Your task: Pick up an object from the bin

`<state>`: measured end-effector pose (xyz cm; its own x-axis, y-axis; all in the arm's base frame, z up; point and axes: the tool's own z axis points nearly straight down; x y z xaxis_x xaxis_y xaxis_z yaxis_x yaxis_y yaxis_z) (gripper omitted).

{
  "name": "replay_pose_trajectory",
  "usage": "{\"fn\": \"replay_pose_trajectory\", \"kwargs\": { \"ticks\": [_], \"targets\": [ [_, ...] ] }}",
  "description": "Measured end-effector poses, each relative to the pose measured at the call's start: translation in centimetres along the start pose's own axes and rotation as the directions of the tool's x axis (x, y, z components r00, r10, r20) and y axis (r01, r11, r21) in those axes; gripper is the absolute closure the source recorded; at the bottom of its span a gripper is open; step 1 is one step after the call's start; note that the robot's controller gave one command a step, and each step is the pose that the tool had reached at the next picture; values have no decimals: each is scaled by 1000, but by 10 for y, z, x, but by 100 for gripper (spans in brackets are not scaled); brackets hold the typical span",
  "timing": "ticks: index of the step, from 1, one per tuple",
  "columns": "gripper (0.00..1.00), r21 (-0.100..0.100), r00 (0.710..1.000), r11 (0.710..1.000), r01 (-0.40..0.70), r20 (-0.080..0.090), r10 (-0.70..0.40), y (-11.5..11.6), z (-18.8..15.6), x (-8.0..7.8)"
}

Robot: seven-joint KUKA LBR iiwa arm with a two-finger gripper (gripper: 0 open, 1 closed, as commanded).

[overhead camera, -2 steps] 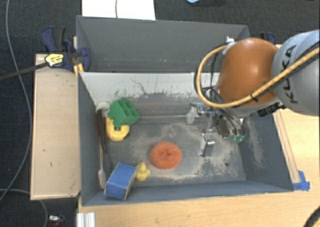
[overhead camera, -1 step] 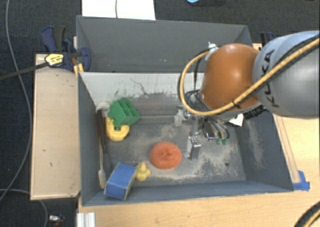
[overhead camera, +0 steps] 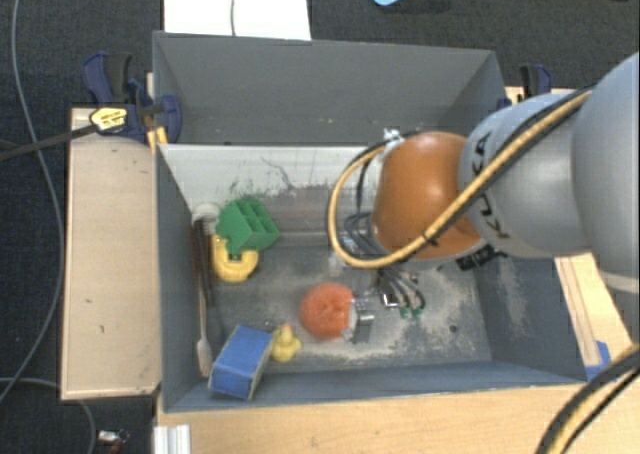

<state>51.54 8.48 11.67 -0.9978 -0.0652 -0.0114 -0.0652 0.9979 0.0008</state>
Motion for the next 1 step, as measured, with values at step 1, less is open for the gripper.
{"fn": "replay_pose_trajectory", "kwargs": {
  "ticks": [1],
  "targets": [
    [0, 0, 982, 982, -191, 2, 191, 8, 37, 5]
  ]
}}
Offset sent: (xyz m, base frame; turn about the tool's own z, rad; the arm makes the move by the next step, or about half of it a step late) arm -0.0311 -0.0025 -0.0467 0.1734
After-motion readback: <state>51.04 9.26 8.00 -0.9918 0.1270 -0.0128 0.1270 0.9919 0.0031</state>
